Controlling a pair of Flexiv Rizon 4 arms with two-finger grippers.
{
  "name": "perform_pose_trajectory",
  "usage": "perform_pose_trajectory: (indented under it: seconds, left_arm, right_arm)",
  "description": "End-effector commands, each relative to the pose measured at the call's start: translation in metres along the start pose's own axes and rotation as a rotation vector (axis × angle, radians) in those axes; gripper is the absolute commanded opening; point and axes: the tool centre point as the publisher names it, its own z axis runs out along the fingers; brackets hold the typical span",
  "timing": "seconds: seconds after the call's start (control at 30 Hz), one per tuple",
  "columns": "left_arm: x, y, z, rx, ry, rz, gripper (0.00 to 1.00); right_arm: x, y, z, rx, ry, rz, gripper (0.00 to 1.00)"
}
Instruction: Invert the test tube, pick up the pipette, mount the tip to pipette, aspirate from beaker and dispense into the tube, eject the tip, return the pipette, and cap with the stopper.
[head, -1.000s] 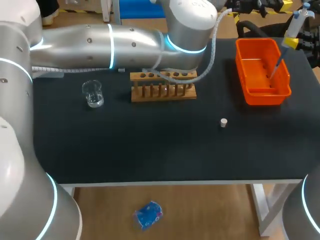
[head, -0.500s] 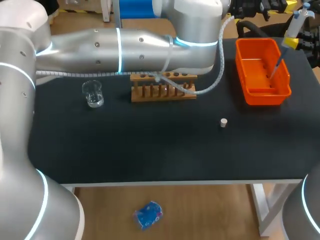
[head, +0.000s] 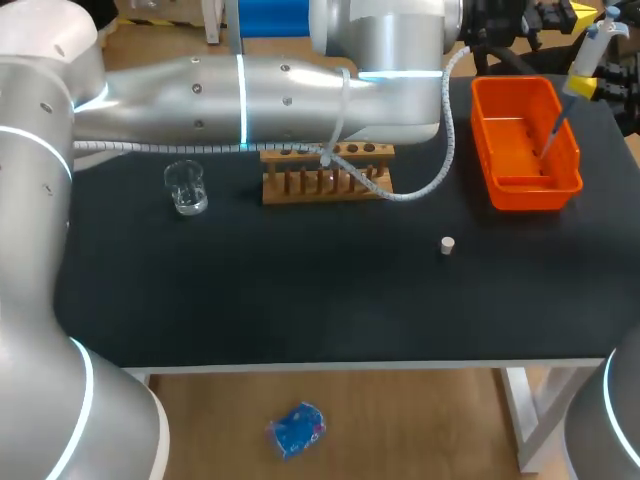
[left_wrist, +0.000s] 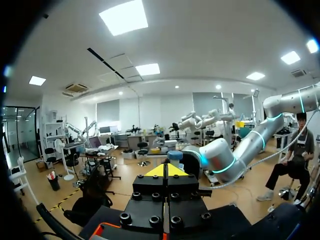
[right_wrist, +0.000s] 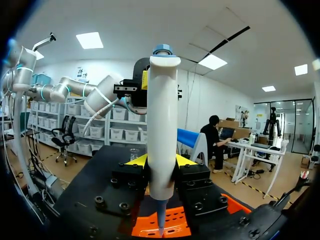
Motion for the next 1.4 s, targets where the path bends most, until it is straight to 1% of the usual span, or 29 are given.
perform_pose_trajectory:
  seconds: [0.03, 0.5, 0.93, 1.03, 1.2, 1.4]
  left_arm:
    - [0.000, 0.005, 0.003, 0.006, -0.006, -0.005, 0.00]
    - [0.000, 0.013, 0.002, -0.038, -0.002, -0.017, 0.00]
    - [0.002, 0.025, 0.003, -0.045, -0.004, -0.034, 0.00]
    - [0.002, 0.025, 0.002, -0.045, -0.006, -0.036, 0.00]
    - [0.000, 0.014, -0.002, -0.032, -0.021, 0.002, 0.00]
    - [-0.004, -0.012, -0.011, 0.008, -0.034, 0.050, 0.00]
  right_arm:
    - [-0.001, 0.001, 0.000, 0.000, 0.004, -0.001, 0.00]
    - [-0.001, 0.001, 0.000, 0.000, 0.004, -0.001, 0.00]
    - [-0.001, 0.001, 0.000, 0.000, 0.004, -0.001, 0.00]
    - [-0.001, 0.001, 0.000, 0.000, 0.004, -0.001, 0.00]
    - [-0.001, 0.001, 0.000, 0.000, 0.004, -0.001, 0.00]
    - [-0.001, 0.001, 0.000, 0.000, 0.004, -0.001, 0.00]
